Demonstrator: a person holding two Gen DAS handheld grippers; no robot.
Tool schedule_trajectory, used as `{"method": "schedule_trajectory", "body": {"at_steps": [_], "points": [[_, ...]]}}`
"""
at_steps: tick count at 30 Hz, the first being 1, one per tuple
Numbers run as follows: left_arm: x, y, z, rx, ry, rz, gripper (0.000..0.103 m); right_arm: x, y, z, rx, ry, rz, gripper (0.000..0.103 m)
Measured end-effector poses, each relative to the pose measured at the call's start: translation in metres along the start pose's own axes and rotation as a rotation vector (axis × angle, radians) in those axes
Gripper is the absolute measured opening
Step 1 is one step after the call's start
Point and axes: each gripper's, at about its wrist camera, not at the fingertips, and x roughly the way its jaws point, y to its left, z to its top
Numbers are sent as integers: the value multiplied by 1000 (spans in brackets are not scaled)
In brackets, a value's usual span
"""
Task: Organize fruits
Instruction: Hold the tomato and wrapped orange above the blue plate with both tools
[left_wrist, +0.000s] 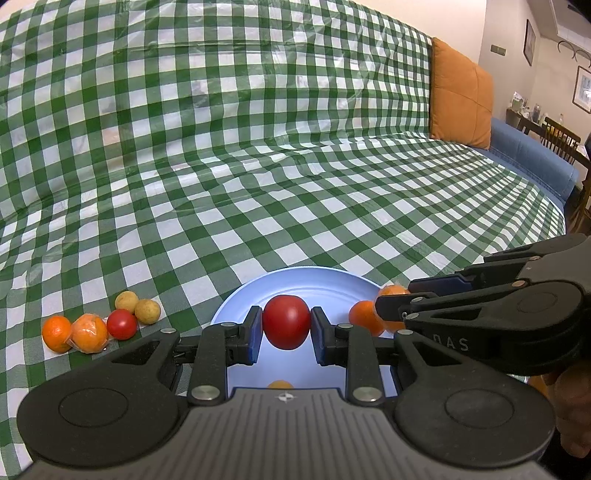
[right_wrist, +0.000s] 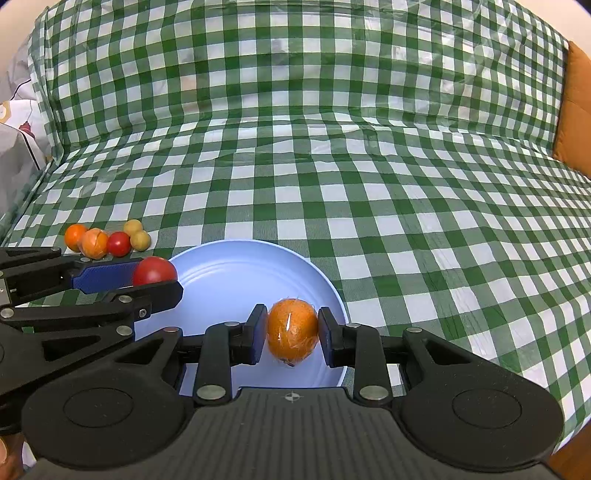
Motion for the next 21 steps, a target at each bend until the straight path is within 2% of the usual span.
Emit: {"method": "schedule_trajectory", "body": {"at_steps": [21], "points": [[-1,-4,0,1,-2,-2,30,0,2,0,-9,2,-2,31]]}}
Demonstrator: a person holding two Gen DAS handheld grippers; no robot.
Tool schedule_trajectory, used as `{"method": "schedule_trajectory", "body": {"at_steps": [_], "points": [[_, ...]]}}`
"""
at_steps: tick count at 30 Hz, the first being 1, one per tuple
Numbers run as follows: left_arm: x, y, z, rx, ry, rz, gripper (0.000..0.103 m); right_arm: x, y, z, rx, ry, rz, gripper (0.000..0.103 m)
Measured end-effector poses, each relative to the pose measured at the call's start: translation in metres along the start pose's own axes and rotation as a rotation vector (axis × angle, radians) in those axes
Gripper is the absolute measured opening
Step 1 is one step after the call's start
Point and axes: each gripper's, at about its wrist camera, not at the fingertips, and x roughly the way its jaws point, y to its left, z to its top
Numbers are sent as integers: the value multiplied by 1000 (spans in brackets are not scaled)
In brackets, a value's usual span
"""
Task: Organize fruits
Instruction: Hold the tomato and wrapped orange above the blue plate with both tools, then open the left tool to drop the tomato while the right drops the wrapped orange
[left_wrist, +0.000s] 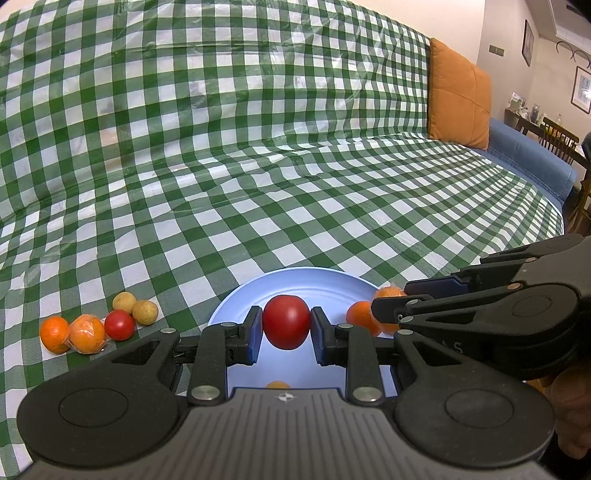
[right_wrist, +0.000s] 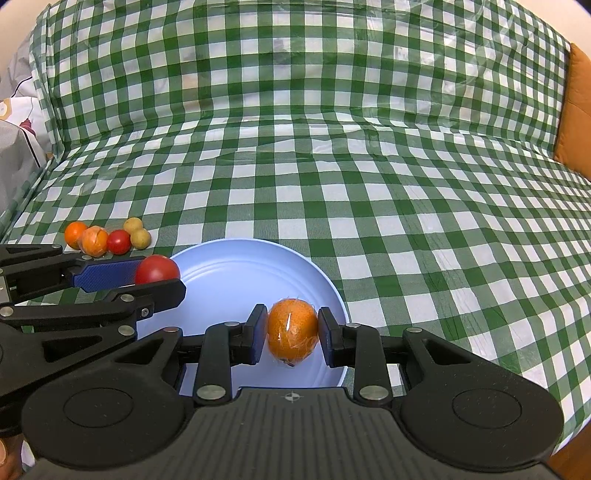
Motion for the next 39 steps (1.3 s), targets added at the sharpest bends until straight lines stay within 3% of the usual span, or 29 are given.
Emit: {"method": "schedule_trajectory", "body": {"at_steps": [39], "points": [[-2,-5,-1,-15,-4,-21,31,0,-1,1,0,-8,-7,32]]}}
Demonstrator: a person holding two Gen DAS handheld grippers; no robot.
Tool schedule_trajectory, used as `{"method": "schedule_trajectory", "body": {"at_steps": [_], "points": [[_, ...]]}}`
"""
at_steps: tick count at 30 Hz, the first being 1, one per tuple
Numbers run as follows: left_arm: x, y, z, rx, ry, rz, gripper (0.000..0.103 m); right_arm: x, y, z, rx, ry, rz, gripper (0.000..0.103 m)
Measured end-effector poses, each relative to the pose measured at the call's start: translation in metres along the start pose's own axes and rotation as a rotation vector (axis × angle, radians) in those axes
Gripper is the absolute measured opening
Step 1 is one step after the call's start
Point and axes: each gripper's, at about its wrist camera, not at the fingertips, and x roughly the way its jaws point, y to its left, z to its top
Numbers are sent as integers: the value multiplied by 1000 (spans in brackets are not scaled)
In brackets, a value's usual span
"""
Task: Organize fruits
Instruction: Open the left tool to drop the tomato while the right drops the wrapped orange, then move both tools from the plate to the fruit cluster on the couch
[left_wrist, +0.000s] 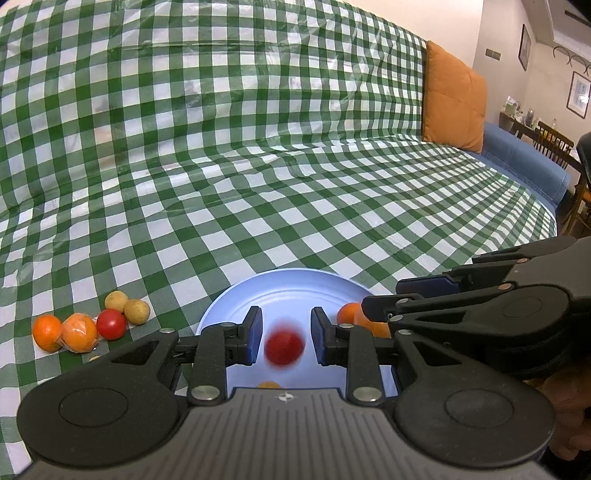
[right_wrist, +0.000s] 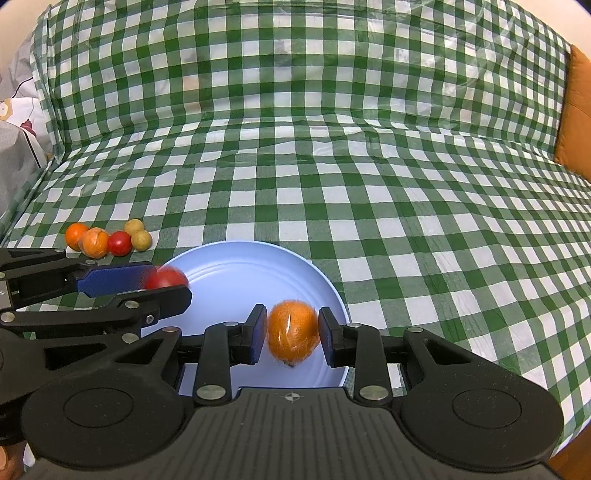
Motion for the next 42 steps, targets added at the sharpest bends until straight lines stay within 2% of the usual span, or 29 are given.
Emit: {"method": "schedule_trajectory", "body": {"at_steps": [15,26,36,42], "points": [[-1,5,0,3,-7,16,31,-3,5,2,1,-16,-17,36],[-14,33,2,-25,-16,61,31,-2,26,7,-17,-34,-4,36],[-29,75,5,-116,-14,132,31,0,60,11,-31,-57,17,36],[-37,113,10,-220,-5,184,31,-1,77,17,-13,-81,49,36]]}}
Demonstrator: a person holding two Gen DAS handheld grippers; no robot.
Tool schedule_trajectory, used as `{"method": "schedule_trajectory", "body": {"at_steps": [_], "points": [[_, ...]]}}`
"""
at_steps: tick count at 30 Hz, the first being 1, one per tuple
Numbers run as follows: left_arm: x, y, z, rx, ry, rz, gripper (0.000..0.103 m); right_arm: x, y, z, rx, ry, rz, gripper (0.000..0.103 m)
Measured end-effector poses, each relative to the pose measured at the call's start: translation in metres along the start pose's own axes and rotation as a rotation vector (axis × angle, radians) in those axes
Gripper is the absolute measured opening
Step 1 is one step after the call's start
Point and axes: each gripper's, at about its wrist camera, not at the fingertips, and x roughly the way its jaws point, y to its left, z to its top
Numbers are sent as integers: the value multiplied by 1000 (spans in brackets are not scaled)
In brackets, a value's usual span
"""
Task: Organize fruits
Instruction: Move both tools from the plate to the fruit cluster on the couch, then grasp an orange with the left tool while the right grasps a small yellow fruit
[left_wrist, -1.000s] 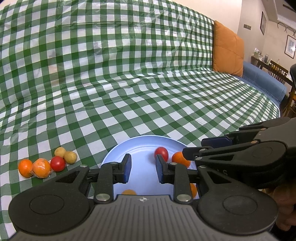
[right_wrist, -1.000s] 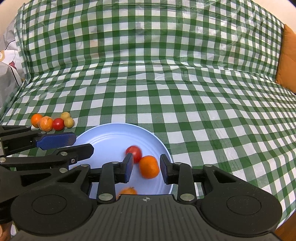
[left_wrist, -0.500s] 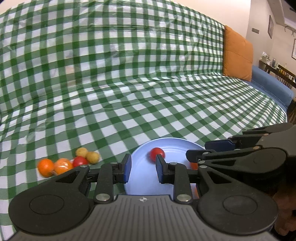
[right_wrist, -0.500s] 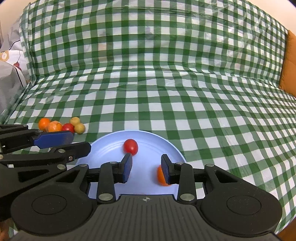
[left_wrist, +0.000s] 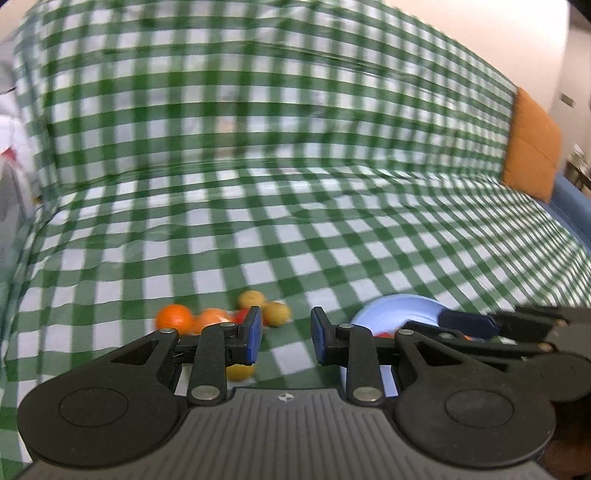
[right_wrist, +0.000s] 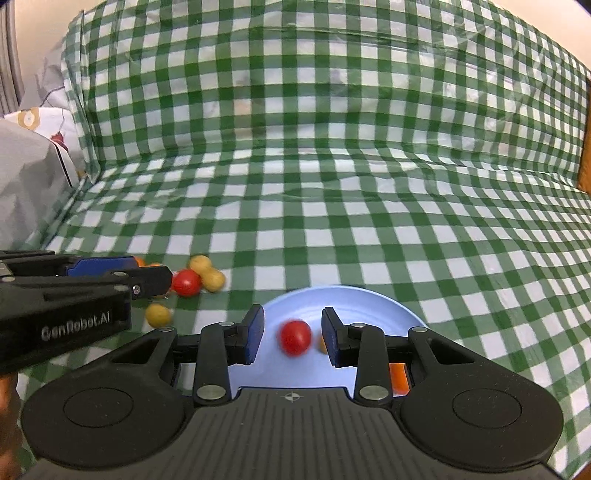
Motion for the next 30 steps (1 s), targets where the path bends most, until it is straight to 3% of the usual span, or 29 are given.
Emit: {"method": "schedule_trajectory", "body": {"at_steps": [7,12,19,30], "points": [[4,79,16,-281,32,49,31,6,4,13,91,-30,48,29],[12,120,17,-448,85,45,31,18,5,20,155,-19,94,28],[29,126,15,-506,147,16,30,50,21,32,179,13,150,28],[51,124,15,-545,180,47,32,109,32,44,239,111,207,28]]}}
